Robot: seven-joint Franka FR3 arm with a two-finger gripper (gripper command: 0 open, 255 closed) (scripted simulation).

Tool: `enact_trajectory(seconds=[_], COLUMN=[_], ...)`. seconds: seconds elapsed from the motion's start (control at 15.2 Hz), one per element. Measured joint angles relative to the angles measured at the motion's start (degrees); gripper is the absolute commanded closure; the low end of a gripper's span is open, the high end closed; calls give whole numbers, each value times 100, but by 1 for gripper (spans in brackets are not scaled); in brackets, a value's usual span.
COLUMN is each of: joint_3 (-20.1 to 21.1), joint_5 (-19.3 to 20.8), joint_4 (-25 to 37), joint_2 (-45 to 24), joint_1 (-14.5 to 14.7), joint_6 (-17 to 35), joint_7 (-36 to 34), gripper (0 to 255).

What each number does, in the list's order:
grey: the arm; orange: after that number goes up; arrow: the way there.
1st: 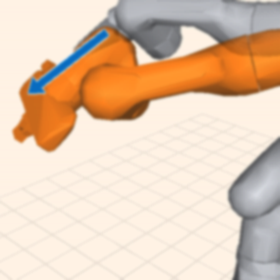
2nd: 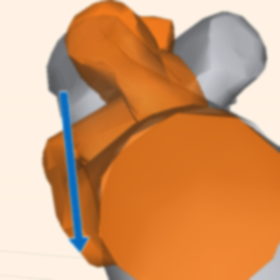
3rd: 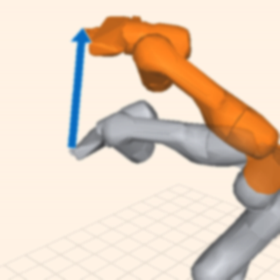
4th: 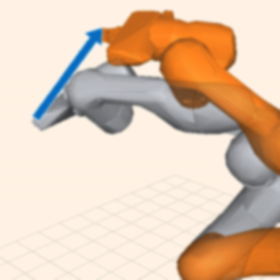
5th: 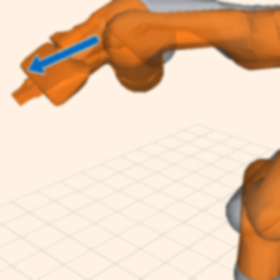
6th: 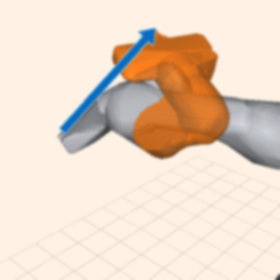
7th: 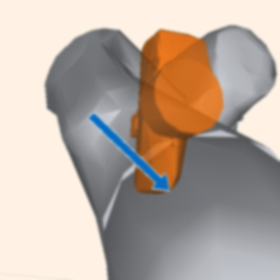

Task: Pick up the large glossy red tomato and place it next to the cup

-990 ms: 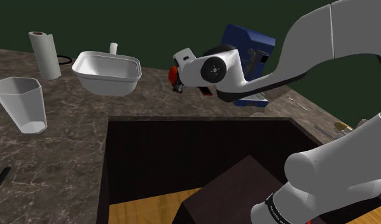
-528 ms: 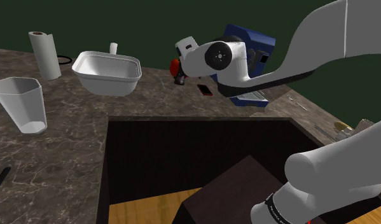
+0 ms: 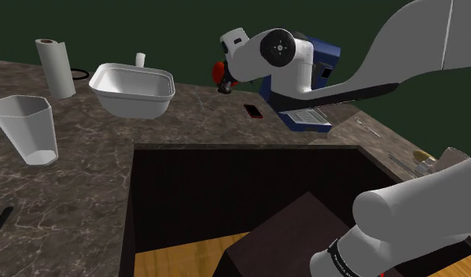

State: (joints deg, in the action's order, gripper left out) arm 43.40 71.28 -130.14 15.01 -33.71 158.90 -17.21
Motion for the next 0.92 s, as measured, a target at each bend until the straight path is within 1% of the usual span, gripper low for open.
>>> enact_trajectory(seconds=[0.13,0.2,0.33,0.4,0.59,0.86,0.92], joint_3=[-91,-54,64,151,489,1097,1291], joint_5=[-248,-332,-608,-653,-840,-894,-837], joint_4=[20,55,81,108,210,526,632], joint_2=[68,68,156,154,158,-68,-187], joint_1=[84,132,320,365,551,667,658], joint_6=[-3,-82,-328,-439,-877,-1588,-1785], joint_7=[248,288,370,337,213,-48,-152], gripper=[255,255,255,255,255,255,255])
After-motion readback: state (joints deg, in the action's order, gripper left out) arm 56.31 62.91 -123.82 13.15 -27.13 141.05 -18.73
